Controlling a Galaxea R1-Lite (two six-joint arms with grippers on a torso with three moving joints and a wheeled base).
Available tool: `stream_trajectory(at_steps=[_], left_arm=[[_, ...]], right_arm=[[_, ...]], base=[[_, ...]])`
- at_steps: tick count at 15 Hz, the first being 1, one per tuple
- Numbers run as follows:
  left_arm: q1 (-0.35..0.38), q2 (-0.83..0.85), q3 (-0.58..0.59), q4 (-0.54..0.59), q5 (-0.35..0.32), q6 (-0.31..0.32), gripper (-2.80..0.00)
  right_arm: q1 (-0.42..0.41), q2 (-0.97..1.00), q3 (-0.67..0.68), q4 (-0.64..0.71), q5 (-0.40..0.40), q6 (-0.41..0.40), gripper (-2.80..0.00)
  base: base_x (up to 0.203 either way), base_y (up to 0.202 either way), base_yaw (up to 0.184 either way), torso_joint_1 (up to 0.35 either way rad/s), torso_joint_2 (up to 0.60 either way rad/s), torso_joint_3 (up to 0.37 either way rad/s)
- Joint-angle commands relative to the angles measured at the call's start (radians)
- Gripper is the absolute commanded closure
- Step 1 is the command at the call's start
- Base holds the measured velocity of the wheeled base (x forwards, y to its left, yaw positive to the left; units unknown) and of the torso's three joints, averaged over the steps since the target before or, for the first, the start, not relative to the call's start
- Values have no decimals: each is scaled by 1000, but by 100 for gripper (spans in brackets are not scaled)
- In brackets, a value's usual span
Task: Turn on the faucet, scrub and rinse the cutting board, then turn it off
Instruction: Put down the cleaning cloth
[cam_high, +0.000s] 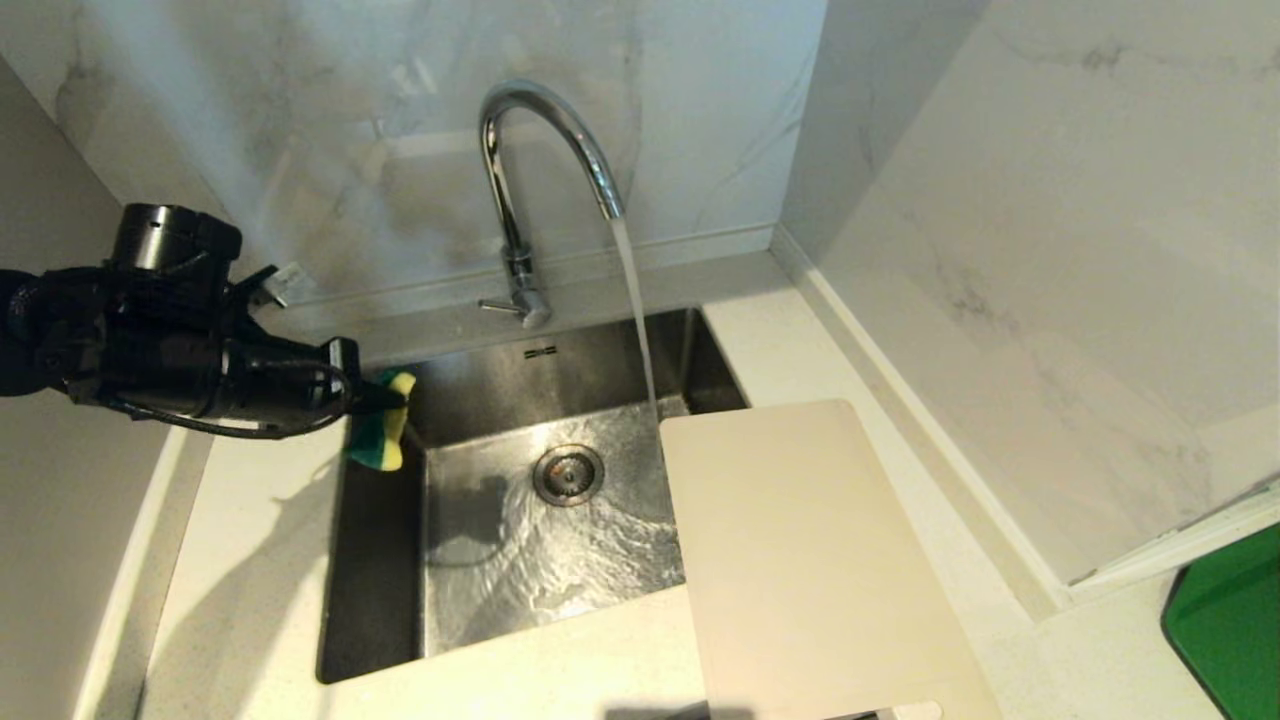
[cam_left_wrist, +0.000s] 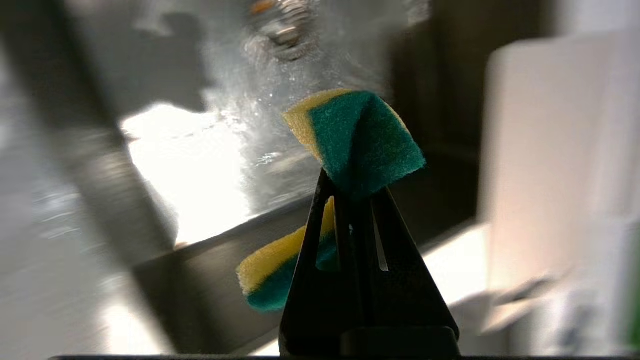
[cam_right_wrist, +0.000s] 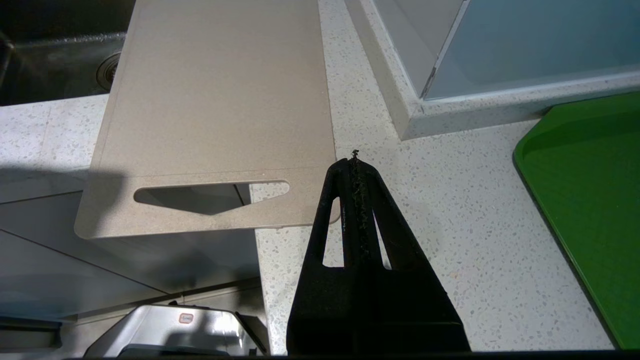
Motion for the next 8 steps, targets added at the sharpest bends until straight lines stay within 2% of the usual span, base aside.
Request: stream_trajectory(at_steps=[1, 4, 8], left_arm=[[39, -6, 4, 50, 45, 89, 0], [136, 5, 54, 67, 44, 182, 0], [235, 71, 113, 60, 45, 231, 0]], right_arm=[[0, 0, 0, 0, 1, -1, 0], [0, 0, 0, 0, 1, 1, 0], [0, 0, 0, 0, 1, 1, 0]], base=[[0, 0, 0, 0, 0, 0], [0, 0, 0, 0, 0, 0], [0, 0, 0, 0, 0, 0]])
